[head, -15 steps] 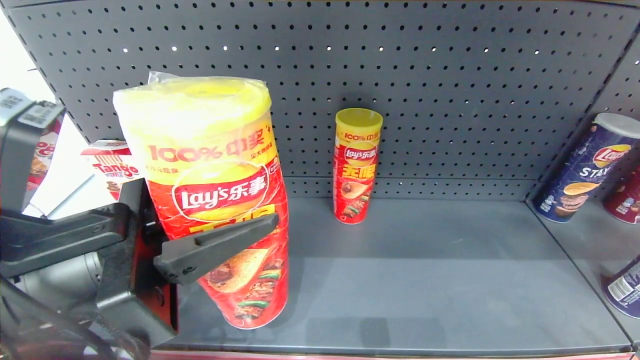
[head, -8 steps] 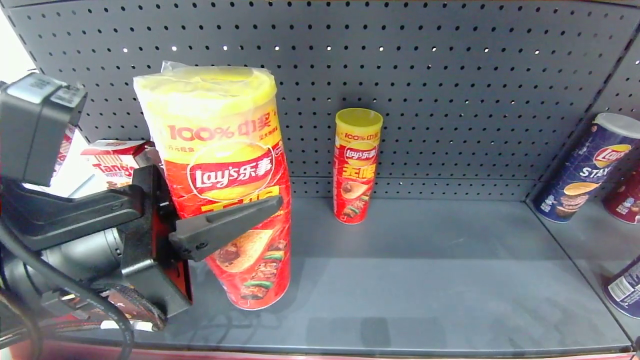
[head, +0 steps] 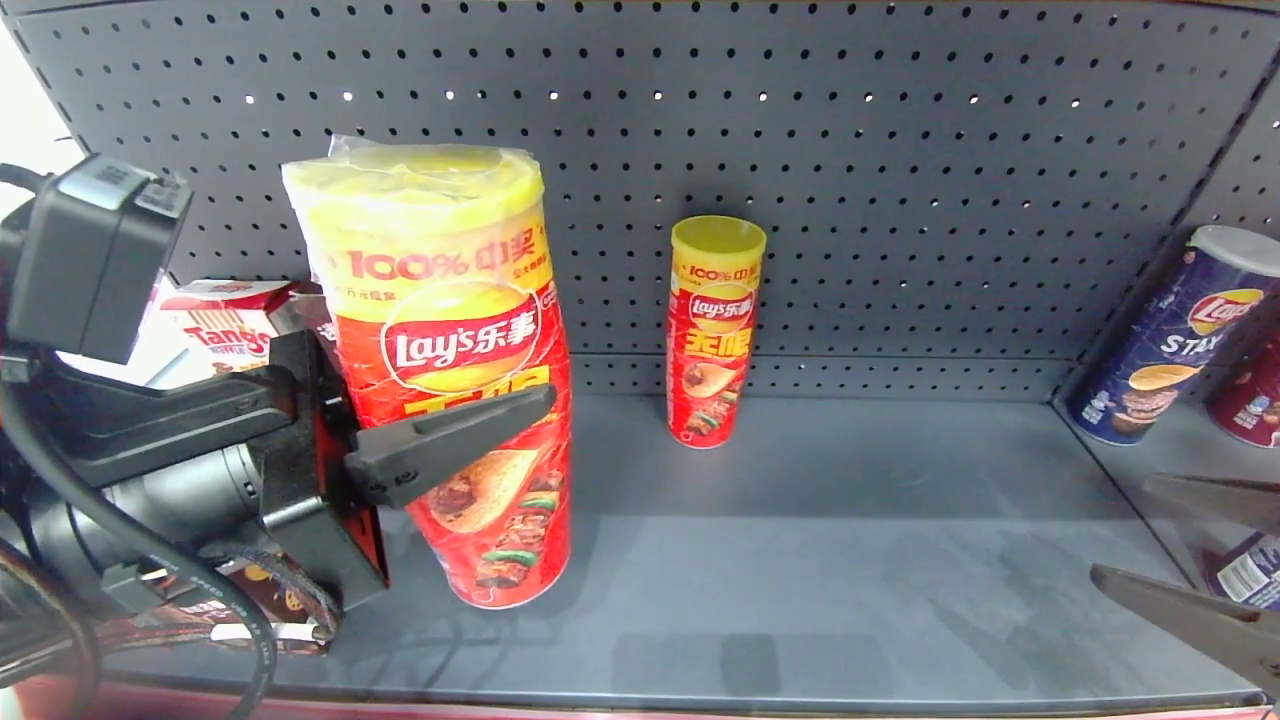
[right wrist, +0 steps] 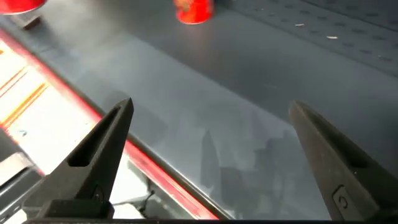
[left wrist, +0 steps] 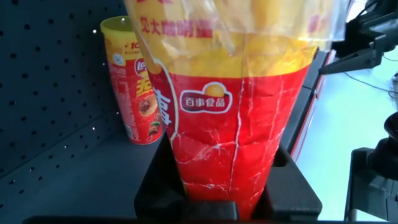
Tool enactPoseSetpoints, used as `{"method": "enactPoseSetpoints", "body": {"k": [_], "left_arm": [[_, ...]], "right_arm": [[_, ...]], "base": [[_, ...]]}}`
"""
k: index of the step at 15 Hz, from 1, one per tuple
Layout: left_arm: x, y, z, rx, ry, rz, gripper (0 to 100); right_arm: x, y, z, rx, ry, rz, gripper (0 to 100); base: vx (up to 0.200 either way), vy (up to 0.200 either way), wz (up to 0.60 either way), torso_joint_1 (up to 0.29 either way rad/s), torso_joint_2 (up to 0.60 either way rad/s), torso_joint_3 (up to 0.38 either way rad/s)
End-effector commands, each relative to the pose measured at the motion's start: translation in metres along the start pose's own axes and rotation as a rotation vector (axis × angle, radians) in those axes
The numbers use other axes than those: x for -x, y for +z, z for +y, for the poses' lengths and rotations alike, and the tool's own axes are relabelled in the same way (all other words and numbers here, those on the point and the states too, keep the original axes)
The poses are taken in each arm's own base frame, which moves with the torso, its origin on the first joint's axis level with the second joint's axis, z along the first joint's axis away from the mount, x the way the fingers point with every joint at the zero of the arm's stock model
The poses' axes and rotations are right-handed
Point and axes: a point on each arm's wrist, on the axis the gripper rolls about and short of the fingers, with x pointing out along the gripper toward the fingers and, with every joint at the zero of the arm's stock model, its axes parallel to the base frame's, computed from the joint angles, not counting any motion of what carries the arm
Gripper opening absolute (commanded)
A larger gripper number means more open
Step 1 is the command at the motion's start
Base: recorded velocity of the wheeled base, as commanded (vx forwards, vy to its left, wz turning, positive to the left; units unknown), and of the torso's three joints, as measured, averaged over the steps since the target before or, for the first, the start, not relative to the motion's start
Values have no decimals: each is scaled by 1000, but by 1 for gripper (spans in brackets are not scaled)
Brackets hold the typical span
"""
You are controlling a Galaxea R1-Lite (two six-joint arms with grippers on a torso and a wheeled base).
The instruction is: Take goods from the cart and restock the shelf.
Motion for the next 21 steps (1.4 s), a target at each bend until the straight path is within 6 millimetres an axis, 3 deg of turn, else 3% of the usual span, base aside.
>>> {"method": "enactPoseSetpoints", "body": {"k": [1,9,15,21], "left_arm": [[0,0,1,-1,3,-1,0],[-1,-1,1,3,9,4,0],[0,0,1,21,12,1,0],[-1,0,2,23,9,1,0]], "right_arm": [[-19,-1,0,-11,48,49,100],[-97,25,-18,-43,64,-96,100],[-161,40,-43,123,337,-216,100],[-206,39,-64,225,542,-265,100]], "base": [[0,0,0,0,0,0],[0,0,0,0,0,0],[0,0,0,0,0,0],[0,0,0,0,0,0]]}}
